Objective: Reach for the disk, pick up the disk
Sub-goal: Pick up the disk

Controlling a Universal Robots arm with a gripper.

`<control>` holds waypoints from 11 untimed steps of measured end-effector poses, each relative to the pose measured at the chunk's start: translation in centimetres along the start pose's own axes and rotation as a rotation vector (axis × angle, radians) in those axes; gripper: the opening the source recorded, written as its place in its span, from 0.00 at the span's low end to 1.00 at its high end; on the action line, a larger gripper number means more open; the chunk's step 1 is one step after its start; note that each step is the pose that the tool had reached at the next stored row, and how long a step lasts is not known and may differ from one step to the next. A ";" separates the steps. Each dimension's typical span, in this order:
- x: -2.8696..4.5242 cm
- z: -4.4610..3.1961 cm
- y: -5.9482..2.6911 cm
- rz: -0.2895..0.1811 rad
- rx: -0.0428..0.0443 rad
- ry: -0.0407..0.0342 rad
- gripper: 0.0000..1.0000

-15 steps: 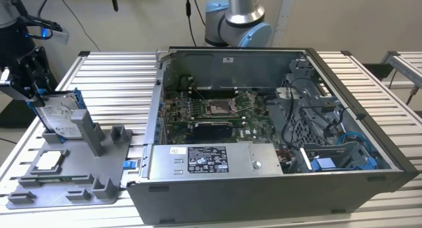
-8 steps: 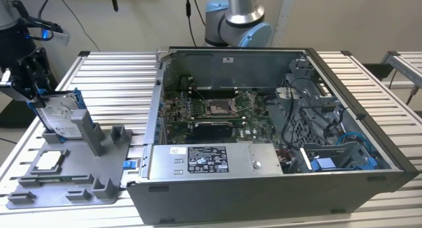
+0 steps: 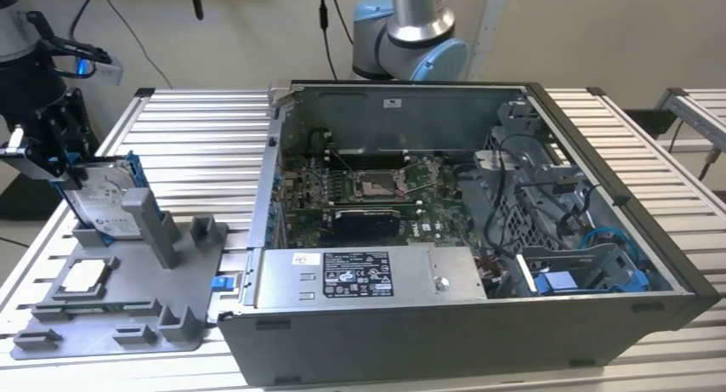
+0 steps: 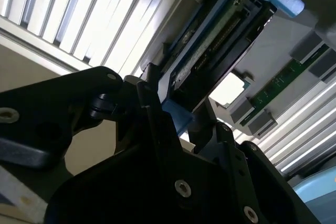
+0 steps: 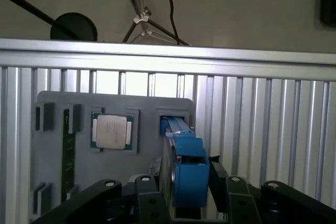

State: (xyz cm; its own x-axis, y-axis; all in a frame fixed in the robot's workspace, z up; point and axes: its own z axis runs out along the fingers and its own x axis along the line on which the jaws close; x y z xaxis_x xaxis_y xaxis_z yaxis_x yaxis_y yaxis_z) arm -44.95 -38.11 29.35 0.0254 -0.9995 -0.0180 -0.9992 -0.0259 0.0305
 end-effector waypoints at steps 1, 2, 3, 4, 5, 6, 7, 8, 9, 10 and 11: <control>0.00 0.00 0.00 0.000 -0.0001 0.0000 1.00; 0.00 0.00 0.00 0.000 0.0000 0.0000 1.00; 0.00 0.01 0.00 0.000 0.0000 0.0000 1.00; 0.00 0.03 0.00 0.000 0.0001 -0.0001 1.00; 0.00 0.11 -0.01 0.000 0.0005 -0.0003 1.00; 0.00 0.18 -0.01 0.000 0.0005 -0.0002 1.00; 0.01 0.25 -0.01 0.000 0.0002 -0.0001 1.00; 0.01 0.36 -0.01 0.000 0.0003 -0.0001 1.00; 0.01 0.45 -0.01 0.000 0.0002 -0.0002 1.00; 0.01 0.53 -0.01 0.000 0.0001 -0.0002 1.00; 0.01 0.63 -0.01 0.000 0.0002 -0.0002 1.00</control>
State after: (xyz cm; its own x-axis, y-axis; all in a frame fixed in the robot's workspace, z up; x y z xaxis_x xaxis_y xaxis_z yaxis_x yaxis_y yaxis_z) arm -44.96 -38.11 28.72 0.0254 -0.9995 -0.0182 -0.9992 -0.0260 0.0303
